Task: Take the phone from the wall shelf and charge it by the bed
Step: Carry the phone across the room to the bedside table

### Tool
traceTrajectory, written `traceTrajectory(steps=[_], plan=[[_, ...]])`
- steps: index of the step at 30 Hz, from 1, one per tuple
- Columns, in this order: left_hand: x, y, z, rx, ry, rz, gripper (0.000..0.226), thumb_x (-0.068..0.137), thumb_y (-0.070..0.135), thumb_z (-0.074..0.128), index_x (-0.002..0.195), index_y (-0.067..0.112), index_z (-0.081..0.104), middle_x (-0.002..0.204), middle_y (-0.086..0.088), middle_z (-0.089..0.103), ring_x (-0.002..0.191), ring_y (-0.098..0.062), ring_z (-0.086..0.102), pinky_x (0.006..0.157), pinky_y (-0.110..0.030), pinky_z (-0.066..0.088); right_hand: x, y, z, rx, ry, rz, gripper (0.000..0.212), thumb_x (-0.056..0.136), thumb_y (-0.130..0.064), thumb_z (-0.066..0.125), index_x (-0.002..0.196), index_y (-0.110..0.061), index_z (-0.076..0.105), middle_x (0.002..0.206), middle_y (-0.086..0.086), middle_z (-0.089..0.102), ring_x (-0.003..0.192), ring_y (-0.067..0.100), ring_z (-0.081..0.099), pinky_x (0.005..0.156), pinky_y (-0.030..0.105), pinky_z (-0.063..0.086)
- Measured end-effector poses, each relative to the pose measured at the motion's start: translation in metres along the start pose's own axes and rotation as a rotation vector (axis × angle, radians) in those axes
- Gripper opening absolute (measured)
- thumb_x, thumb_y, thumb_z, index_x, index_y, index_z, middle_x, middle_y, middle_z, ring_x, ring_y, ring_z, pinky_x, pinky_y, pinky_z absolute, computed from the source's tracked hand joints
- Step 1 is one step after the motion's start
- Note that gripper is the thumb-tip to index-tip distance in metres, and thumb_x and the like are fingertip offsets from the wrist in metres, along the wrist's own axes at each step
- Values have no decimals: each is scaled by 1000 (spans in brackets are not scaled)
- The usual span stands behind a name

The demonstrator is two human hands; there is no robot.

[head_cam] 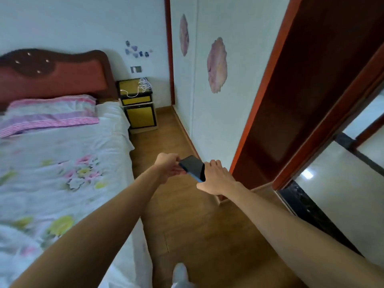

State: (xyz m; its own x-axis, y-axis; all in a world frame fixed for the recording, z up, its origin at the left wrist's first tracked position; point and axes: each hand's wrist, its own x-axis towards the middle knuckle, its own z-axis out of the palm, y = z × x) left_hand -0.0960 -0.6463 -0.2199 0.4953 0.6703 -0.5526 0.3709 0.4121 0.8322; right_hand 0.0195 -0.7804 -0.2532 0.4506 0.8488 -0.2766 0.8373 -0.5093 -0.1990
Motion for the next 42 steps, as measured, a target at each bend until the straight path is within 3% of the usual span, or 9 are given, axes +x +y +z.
traceTrajectory(steps=[6, 16, 21, 30, 35, 42], plan=[[100, 43, -55, -98, 84, -13, 22, 93, 2, 48, 111, -6, 58, 84, -25, 70, 63, -31, 73, 46, -30, 58, 133, -36, -17, -78, -21, -86, 77, 83, -52, 59, 143, -6, 43, 138, 16, 48, 130, 34, 44, 100, 43, 45], [244, 183, -136, -160, 114, 34, 15, 95, 4, 49, 106, 0, 58, 82, -20, 70, 64, -27, 72, 44, -26, 57, 335, -90, -105, -72, 64, -156, 70, 82, -50, 62, 137, -9, 45, 131, 14, 52, 121, 31, 50, 93, 39, 47], [310, 225, -161, -168, 144, 34, 13, 95, 3, 50, 105, 0, 56, 91, -21, 68, 74, -29, 71, 57, -31, 59, 421, -104, -127, -79, 52, -202, 71, 81, -52, 63, 136, -10, 46, 132, 13, 52, 121, 30, 50, 93, 41, 49], [456, 317, -196, -188, 250, 2, 3, 95, 3, 51, 97, 5, 52, 95, -23, 68, 81, -32, 72, 67, -36, 61, 614, -119, -167, -73, 30, -331, 74, 82, -53, 65, 139, -10, 45, 134, 13, 51, 124, 30, 47, 100, 43, 50], [525, 375, -226, -247, 314, 26, 16, 96, 4, 49, 111, 1, 54, 97, -23, 68, 79, -31, 72, 62, -33, 62, 712, -140, -210, -97, 38, -413, 77, 85, -52, 64, 144, -7, 43, 139, 15, 49, 129, 31, 46, 103, 44, 48], [627, 411, -282, -309, 360, -13, 21, 93, 0, 48, 112, -4, 55, 105, -30, 67, 85, -37, 71, 78, -41, 62, 835, -181, -221, -164, -31, -472, 82, 88, -51, 61, 151, -5, 36, 149, 17, 43, 139, 35, 40, 108, 48, 43]])
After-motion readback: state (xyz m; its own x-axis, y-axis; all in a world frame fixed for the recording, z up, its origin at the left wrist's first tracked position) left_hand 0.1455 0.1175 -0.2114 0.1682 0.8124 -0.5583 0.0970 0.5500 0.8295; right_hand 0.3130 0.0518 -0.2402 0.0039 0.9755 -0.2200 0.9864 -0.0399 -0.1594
